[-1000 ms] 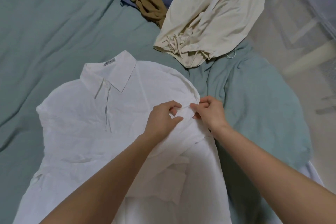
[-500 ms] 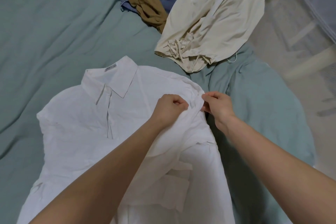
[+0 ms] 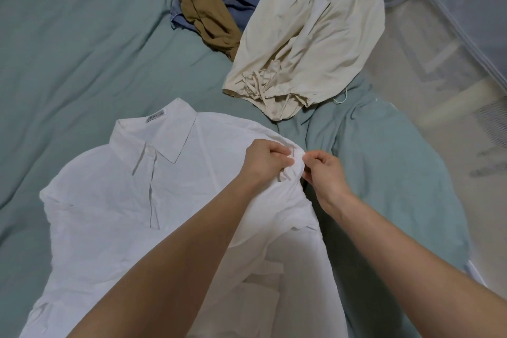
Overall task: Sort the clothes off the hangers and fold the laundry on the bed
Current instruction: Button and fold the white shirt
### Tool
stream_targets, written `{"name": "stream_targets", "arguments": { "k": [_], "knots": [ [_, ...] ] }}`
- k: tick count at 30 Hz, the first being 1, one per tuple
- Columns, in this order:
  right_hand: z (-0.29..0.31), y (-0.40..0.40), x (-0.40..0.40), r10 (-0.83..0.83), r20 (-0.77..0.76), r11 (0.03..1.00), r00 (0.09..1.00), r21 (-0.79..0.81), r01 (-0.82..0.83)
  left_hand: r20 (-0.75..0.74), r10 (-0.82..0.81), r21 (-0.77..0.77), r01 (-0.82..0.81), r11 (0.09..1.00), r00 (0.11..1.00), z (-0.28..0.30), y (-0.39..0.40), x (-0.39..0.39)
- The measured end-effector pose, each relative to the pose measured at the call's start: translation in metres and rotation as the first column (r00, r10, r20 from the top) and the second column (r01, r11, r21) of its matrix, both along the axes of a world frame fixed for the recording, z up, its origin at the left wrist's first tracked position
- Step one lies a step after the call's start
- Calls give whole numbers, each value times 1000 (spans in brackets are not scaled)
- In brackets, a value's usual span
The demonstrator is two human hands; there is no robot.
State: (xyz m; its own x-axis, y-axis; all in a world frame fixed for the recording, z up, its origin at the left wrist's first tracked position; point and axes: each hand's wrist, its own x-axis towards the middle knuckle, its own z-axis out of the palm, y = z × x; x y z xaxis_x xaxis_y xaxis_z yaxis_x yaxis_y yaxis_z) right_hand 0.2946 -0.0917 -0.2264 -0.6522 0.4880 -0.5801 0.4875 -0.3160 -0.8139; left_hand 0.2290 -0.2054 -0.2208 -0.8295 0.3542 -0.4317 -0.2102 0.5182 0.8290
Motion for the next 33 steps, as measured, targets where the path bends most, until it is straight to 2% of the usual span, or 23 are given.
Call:
{"name": "stream_targets", "arguments": {
  "k": [2, 6, 7, 9, 12, 14, 16, 19, 23, 26, 28, 30, 32, 33],
  "knots": [
    [-4, 3, -3, -42, 43, 996, 998, 78, 39, -21, -8, -53, 7, 999, 1000, 1, 1, 1],
    [-10, 12, -11, -47, 91, 976, 995, 216, 26, 23, 10, -8, -10, 1000, 1000, 0, -1, 3],
    [-11, 15, -13, -20, 112, 960, 994, 279, -12, -25, 1, -20, -1, 1000, 1000, 0, -3, 1],
    [-11, 20, -16, 64, 120, 885, 991, 451, -112, -230, -40, -100, 17, 995, 972, -3, -10, -6],
    [-6, 24, -21, 351, 89, 623, 932, 721, -303, -410, -193, -210, 113, 971, 891, -9, -22, -22],
    [-5, 26, -28, 550, 144, 432, 823, 794, -428, -431, -294, -265, 191, 945, 853, -15, -26, -32],
    [-6, 31, -35, 673, 281, 241, 684, 791, -562, -410, -357, -277, 258, 926, 840, -20, -25, -39],
    [-13, 38, -44, 680, 520, -13, 517, 713, -701, -372, -409, -293, 313, 904, 833, -27, -20, -46],
    [-19, 39, -49, 637, 646, -233, 421, 682, -693, -370, -461, -347, 341, 874, 806, -34, -15, -50],
    [-26, 37, -52, 635, 658, -247, 406, 670, -700, -367, -491, -377, 356, 855, 790, -39, -15, -51],
    [-27, 39, -52, 657, 615, -169, 437, 685, -709, -370, -493, -381, 356, 853, 787, -40, -15, -53],
    [-26, 45, -52, 663, 474, 57, 580, 740, -670, -372, -484, -365, 354, 861, 792, -40, -12, -54],
    [-21, 53, -52, 582, 299, 307, 756, 781, -545, -375, -469, -336, 354, 873, 800, -39, -7, -56],
    [-18, 57, -53, 532, 243, 393, 811, 777, -491, -381, -457, -313, 353, 882, 804, -38, -4, -57]
  ]
}}
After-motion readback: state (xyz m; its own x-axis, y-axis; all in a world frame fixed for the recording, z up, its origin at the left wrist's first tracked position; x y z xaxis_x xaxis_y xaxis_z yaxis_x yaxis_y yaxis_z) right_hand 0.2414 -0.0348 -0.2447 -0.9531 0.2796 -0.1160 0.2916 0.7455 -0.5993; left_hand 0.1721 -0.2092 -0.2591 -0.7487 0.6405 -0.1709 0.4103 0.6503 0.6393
